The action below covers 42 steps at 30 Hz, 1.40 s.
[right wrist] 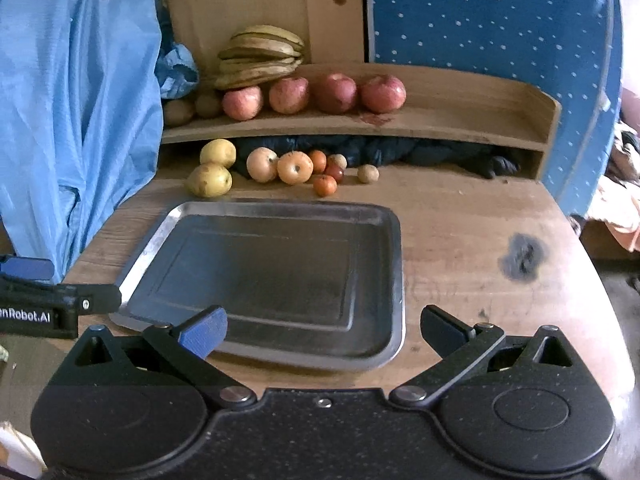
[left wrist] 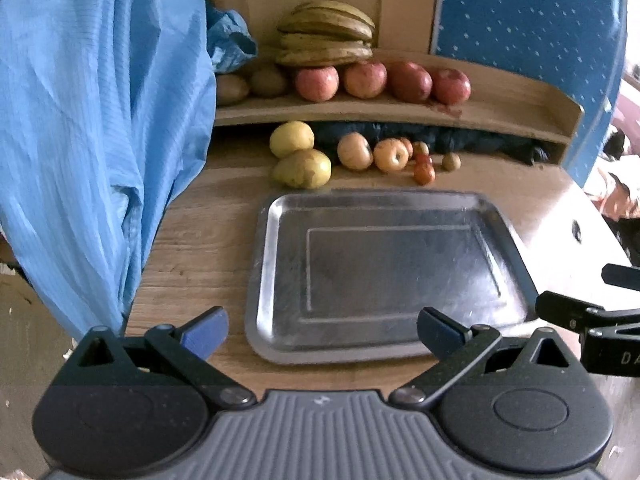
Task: Organize fruits
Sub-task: 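Move both tools toward the fruits on the lower shelf level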
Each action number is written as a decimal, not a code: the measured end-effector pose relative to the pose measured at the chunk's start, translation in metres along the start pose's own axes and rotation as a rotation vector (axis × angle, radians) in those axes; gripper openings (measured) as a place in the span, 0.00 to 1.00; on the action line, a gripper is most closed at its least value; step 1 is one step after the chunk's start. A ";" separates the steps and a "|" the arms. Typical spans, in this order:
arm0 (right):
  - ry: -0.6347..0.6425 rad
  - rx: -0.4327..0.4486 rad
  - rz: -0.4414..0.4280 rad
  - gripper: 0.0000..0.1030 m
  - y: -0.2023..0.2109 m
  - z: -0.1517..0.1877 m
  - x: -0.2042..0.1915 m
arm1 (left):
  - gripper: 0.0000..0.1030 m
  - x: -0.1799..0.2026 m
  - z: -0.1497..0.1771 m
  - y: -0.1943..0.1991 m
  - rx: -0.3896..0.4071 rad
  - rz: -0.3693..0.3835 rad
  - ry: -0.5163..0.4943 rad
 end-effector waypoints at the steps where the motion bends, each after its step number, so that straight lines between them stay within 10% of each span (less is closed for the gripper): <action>1: 0.003 0.003 -0.008 1.00 -0.002 -0.004 0.004 | 1.00 0.001 -0.003 0.000 0.001 -0.010 0.005; 15: 0.028 0.027 -0.051 1.00 -0.024 -0.044 0.023 | 1.00 -0.014 -0.047 -0.018 0.008 -0.125 -0.005; 26: 0.088 0.035 -0.112 0.99 -0.076 -0.075 -0.016 | 1.00 -0.042 -0.087 -0.080 -0.009 -0.050 0.006; 42: 0.036 -0.095 0.043 0.90 -0.179 -0.093 -0.005 | 1.00 -0.036 -0.111 -0.188 -0.103 0.124 -0.075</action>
Point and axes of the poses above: each gripper's, at about its wrist camera, not at the fingertips, and y roughly against the way its jaws point, x to its right, z to its underside, the point moved 9 cm from there along -y, roughly the way its jaws point, and after that the axes turned 6 degrees about x, right-handed, at the moved point
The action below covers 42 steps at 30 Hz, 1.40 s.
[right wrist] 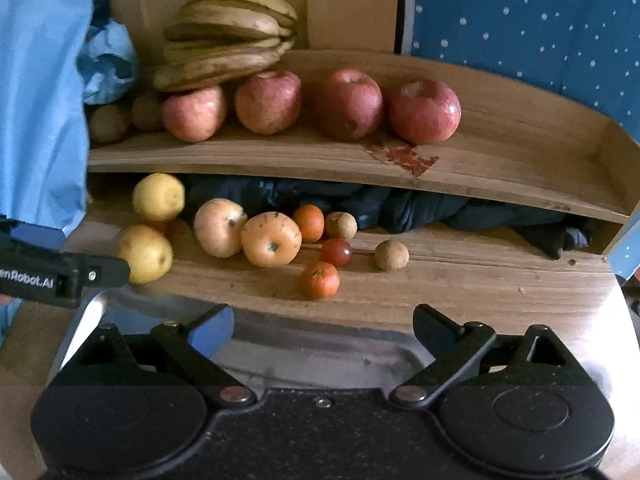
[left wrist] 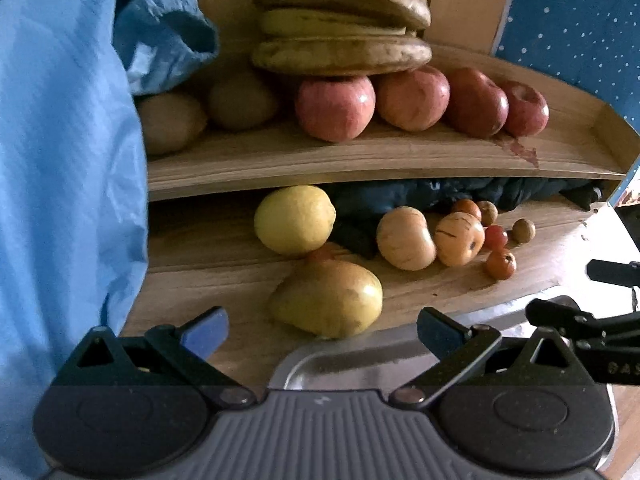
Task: Organize fruits
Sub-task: 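Move both tools toward the fruits on the lower shelf level, then grasp the small tangerine with the right tool while the left tool grasps the yellow pear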
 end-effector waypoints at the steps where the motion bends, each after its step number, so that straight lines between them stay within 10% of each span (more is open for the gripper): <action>1: -0.002 -0.008 0.002 0.85 -0.005 0.000 0.000 | 0.99 -0.001 0.000 -0.004 -0.007 0.003 0.000; 28: -0.053 -0.098 0.001 0.33 -0.077 -0.008 -0.006 | 0.79 -0.001 0.002 -0.053 -0.123 0.065 0.098; 42: -0.019 -0.065 -0.058 0.30 -0.056 -0.013 -0.024 | 0.78 -0.003 0.000 -0.039 -0.085 0.067 0.132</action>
Point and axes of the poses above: each gripper's, at about its wrist camera, not at the fingertips, and y roughly against the way its jaws point, x to its right, z to its underside, the point moved 9 cm from there along -y, roughly the way its jaws point, and after that the axes turned 6 degrees about x, right-handed, at the moved point
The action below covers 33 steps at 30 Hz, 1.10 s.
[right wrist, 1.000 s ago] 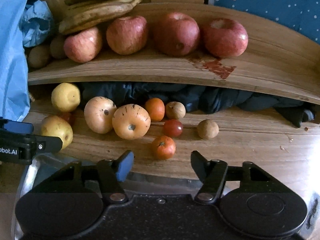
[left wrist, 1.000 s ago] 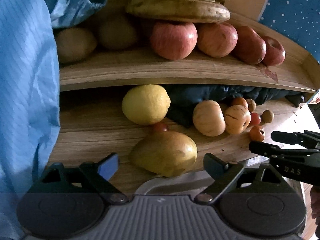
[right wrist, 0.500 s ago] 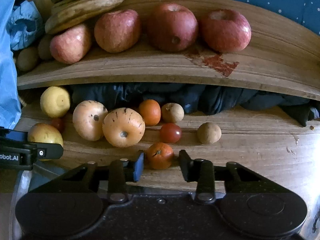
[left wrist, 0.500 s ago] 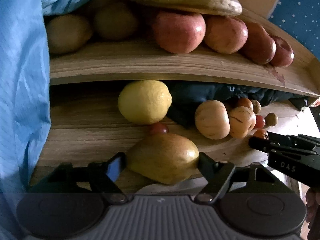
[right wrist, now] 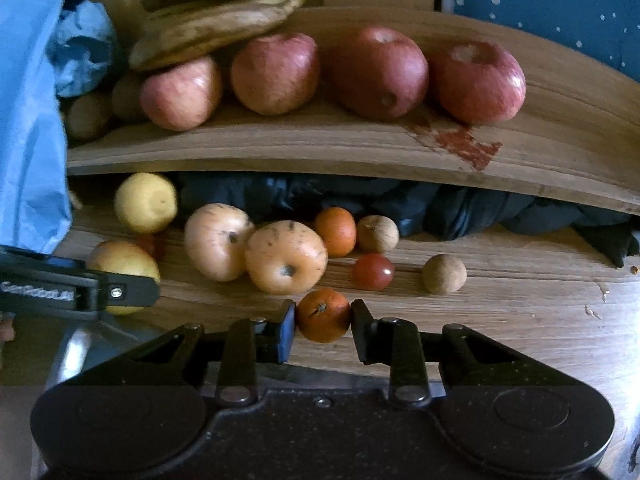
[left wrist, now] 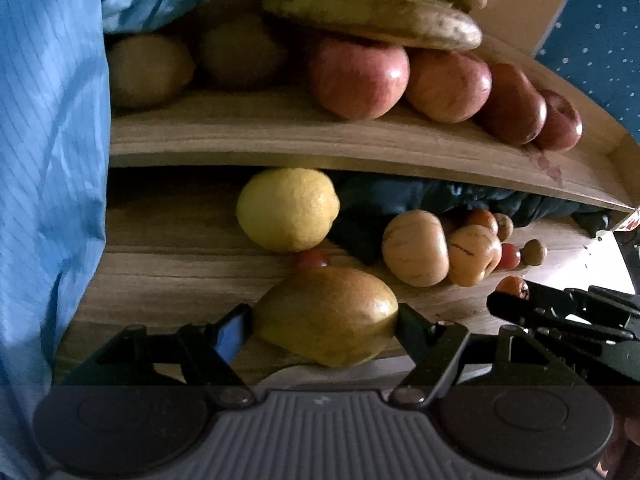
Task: Organize fruits
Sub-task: 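Grasp the small tangerine with the right tool while the left tool grasps the yellow pear, then carry the tangerine in the right tool while the left tool carries the pear over the tray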
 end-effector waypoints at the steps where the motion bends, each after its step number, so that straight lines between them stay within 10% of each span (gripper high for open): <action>1: 0.003 0.005 -0.006 0.30 0.003 0.000 -0.002 | 0.78 0.001 -0.001 0.002 0.006 -0.001 0.000; 33: 0.341 -0.042 -0.430 0.30 0.103 0.096 -0.076 | 0.78 0.022 0.096 0.109 0.016 -0.061 0.190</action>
Point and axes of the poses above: each gripper's, at about its wrist camera, not at the fingertips, and y roughly against the way its jaws point, x to its right, z to its underside, the point moved 9 cm from there along -y, roughly the way its jaws point, and after that the axes turned 6 degrees about x, right-handed, at the moved point
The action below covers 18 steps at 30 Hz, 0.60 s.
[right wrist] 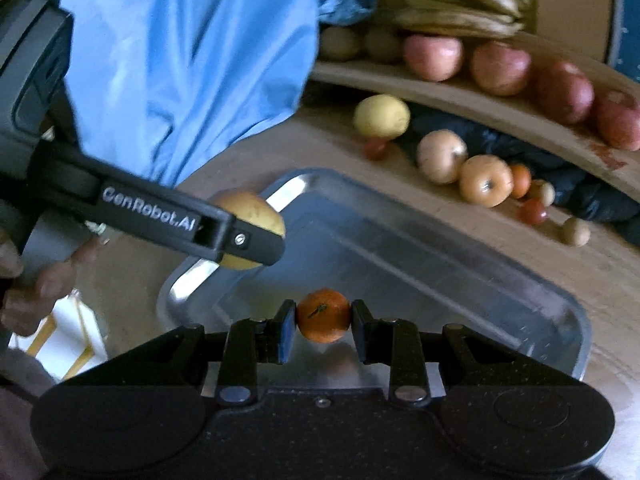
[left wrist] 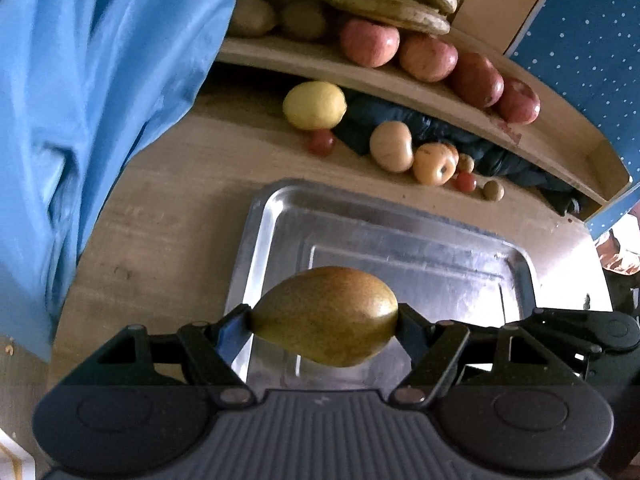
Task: Organize fruits
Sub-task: 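Carry the tangerine in the right tool while the left tool carries the pear over the tray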
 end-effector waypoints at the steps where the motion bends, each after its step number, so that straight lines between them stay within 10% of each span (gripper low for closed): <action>1: 0.005 -0.007 -0.011 0.30 0.000 0.004 -0.003 | 0.78 0.000 0.003 0.001 -0.005 -0.005 0.008; 18: 0.036 -0.062 -0.022 0.30 0.013 0.042 -0.005 | 0.78 0.014 0.035 0.008 -0.032 -0.025 0.001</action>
Point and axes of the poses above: each gripper's, at about its wrist camera, not at the fingertips, and y roughly against the way its jaws point, x to its right, z to its underside, the point moved 9 cm from there along -y, roughly the way its jaws point, and after that the axes turned 6 degrees about x, right-handed, at the moved point
